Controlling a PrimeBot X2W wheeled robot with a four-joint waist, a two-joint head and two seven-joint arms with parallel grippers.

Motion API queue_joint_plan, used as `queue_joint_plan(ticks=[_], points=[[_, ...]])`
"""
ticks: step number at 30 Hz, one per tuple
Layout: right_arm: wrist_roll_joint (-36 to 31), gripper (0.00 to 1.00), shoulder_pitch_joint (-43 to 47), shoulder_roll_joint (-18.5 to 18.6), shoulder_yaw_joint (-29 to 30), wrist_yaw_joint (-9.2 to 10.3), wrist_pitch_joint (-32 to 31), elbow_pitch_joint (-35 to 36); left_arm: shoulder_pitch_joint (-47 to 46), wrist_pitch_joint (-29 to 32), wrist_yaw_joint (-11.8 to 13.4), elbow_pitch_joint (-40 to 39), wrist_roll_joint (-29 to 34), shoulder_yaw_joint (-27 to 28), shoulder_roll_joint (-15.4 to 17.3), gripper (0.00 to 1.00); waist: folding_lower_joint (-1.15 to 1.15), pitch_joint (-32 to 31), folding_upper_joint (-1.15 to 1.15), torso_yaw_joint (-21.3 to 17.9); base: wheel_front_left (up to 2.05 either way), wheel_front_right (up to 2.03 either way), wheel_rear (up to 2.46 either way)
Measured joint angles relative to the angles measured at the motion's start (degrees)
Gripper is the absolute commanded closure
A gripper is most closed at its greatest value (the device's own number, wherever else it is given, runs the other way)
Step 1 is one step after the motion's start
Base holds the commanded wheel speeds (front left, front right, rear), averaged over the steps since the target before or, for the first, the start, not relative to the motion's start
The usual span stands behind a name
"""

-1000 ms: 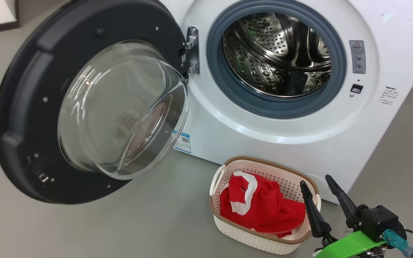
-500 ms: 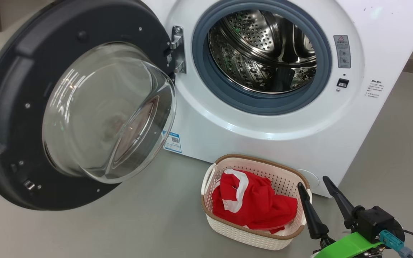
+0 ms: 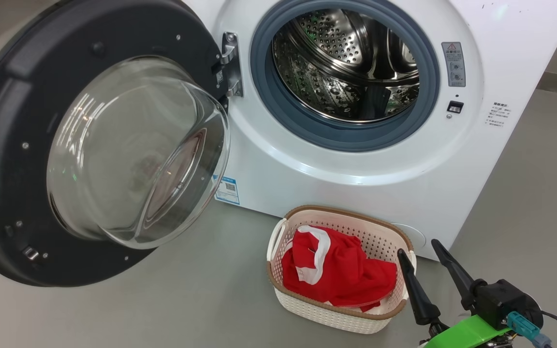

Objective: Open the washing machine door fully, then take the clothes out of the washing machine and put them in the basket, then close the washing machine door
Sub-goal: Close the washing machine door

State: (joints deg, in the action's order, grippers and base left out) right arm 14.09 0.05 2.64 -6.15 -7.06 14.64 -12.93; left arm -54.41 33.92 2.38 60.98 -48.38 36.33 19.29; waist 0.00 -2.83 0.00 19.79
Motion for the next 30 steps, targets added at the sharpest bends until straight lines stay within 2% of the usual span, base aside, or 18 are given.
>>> queue_joint_plan(ticks=[5, 10, 15, 21, 30], points=[[0.0, 0.0, -0.1, 0.0, -0.4, 0.0, 0.0, -0.1, 0.1, 2.2, -2.3, 0.6, -0.3, -0.5, -0.5, 1.0, 0.01, 0.2, 0.0, 0.3, 0.0, 0.0, 0.0], [0.1, 0.0, -0.2, 0.0, -0.8, 0.0, 0.0, 0.0, 0.4, 5.6, -5.6, 0.1, -5.8, 2.7, -2.3, 1.0, 0.0, 0.5, 0.0, 0.6, 0.0, 0.0, 0.0], [0.4, 0.0, -0.2, 0.0, -1.0, 0.0, 0.0, 0.0, 2.1, 7.4, -7.0, -2.0, -7.8, 4.0, -3.9, 1.0, 0.0, 0.6, 0.0, 0.7, 0.0, 0.0, 0.0], [0.5, 0.0, -0.2, 0.0, -1.3, 0.0, 0.0, 0.0, 6.3, 10.8, -8.1, -6.9, -11.5, 6.0, -6.8, 1.0, 0.0, 0.2, 0.0, 0.7, 0.0, 0.0, 0.0], [0.5, 0.0, 0.0, 0.0, -1.3, 0.0, 0.0, 0.1, 14.3, 18.8, -8.0, -18.1, -14.8, 5.9, -14.3, 1.0, 0.0, -0.2, 0.0, 0.7, 0.0, 0.0, 0.0]])
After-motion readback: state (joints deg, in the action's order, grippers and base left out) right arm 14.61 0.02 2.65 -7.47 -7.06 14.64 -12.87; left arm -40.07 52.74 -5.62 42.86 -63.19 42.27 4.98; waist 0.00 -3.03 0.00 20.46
